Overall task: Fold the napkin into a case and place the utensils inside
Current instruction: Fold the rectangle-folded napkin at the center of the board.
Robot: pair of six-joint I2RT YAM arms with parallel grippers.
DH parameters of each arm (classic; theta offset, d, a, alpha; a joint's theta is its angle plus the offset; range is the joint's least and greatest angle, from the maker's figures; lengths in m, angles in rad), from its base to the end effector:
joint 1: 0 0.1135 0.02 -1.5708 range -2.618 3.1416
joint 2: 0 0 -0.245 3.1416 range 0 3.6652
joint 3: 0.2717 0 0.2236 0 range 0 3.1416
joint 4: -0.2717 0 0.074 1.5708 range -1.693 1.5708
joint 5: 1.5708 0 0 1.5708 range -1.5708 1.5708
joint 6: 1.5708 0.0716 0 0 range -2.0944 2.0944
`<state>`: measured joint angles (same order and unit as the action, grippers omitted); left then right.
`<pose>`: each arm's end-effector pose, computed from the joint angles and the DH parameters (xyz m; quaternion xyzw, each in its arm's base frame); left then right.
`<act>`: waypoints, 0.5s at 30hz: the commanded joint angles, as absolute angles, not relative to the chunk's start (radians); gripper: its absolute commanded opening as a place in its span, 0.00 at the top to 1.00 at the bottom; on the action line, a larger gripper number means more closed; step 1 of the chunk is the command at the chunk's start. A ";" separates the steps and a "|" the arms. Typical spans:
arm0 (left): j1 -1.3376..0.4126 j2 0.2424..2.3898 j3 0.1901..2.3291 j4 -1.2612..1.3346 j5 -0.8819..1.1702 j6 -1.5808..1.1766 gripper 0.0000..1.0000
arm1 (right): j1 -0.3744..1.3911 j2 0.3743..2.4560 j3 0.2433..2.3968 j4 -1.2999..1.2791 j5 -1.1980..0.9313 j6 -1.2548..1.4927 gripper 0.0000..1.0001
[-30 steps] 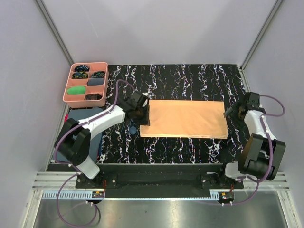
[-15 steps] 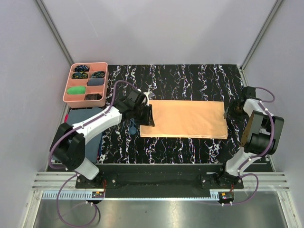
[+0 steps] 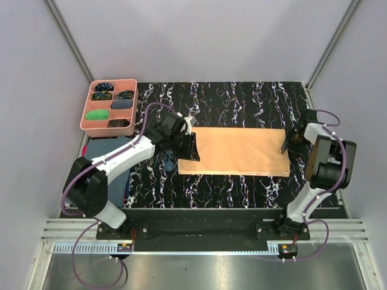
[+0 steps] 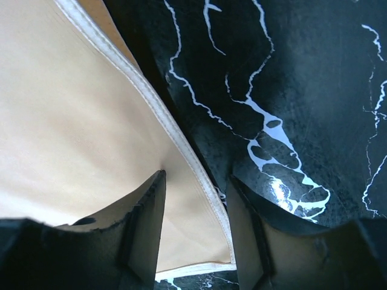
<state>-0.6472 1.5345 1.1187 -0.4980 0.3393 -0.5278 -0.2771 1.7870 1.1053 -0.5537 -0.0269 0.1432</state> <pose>0.2400 -0.2112 0.2142 0.1100 0.9280 -0.3093 0.1761 0.3136 -0.0872 0.1262 0.2035 0.9647 0.0021 0.1674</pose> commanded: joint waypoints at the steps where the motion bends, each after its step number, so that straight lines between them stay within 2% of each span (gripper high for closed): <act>1: -0.646 1.502 1.121 -0.457 0.371 -0.514 0.67 | -0.256 1.857 1.138 -0.595 0.063 0.167 0.49; 5: -0.638 1.494 1.121 -0.456 0.365 -0.515 0.67 | -0.255 1.890 1.143 -0.607 0.113 0.172 0.56; 10: -0.634 1.491 1.126 -0.459 0.354 -0.520 0.66 | -0.245 1.907 1.143 -0.603 0.109 0.172 0.70; 15: -0.634 1.499 1.127 -0.463 0.350 -0.532 0.66 | -0.238 1.887 1.137 -0.577 0.109 0.176 0.79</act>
<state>-0.6384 1.5326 1.1187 -0.4980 0.3389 -0.5285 -0.2462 1.8416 1.1687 -0.5983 0.0643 0.1738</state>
